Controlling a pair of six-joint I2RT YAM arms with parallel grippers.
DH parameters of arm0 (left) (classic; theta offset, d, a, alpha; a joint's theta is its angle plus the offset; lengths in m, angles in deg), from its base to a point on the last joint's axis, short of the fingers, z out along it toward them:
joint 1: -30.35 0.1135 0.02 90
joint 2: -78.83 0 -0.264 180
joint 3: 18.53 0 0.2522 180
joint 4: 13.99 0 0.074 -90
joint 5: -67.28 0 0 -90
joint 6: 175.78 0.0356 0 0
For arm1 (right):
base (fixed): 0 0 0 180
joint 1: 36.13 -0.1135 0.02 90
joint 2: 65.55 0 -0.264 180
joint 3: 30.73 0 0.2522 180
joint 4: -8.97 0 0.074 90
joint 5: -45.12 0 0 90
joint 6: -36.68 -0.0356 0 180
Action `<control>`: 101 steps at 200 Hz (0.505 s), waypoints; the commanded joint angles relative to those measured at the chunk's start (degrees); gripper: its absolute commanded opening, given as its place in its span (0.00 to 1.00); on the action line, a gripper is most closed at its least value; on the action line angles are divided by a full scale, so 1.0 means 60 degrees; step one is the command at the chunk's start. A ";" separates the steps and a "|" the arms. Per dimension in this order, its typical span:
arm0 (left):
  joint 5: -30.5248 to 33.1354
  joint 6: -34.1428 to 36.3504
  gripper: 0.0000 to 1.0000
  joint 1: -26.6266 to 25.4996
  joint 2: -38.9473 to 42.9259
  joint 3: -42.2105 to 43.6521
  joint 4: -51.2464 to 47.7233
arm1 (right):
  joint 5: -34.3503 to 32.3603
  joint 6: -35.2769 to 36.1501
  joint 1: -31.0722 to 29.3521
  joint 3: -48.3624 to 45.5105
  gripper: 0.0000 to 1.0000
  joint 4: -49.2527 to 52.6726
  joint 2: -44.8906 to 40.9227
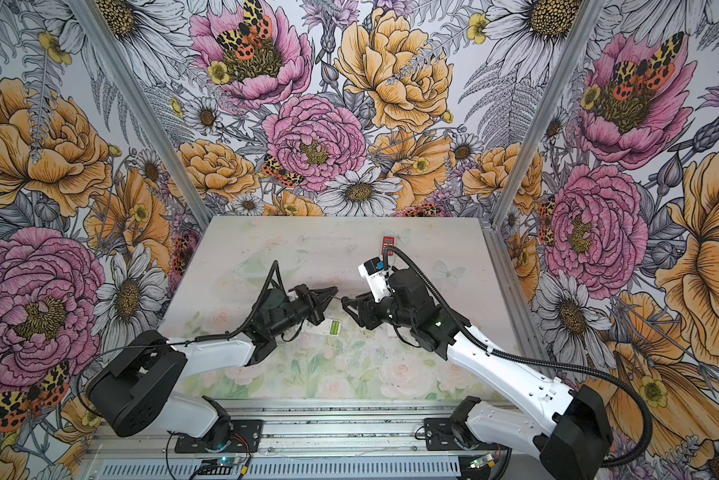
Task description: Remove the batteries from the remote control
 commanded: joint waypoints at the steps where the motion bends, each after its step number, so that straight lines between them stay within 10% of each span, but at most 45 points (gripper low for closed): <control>1: 0.0233 -0.0830 0.00 -0.0103 -0.0037 -0.0326 0.0176 | -0.0151 -0.0140 -0.0117 0.0006 0.51 -0.0288 0.0073; 101: 0.0220 -0.0705 0.00 -0.0180 -0.0082 -0.0284 0.0191 | -0.0403 -0.0385 -0.0171 -0.0108 0.41 -0.0715 0.0277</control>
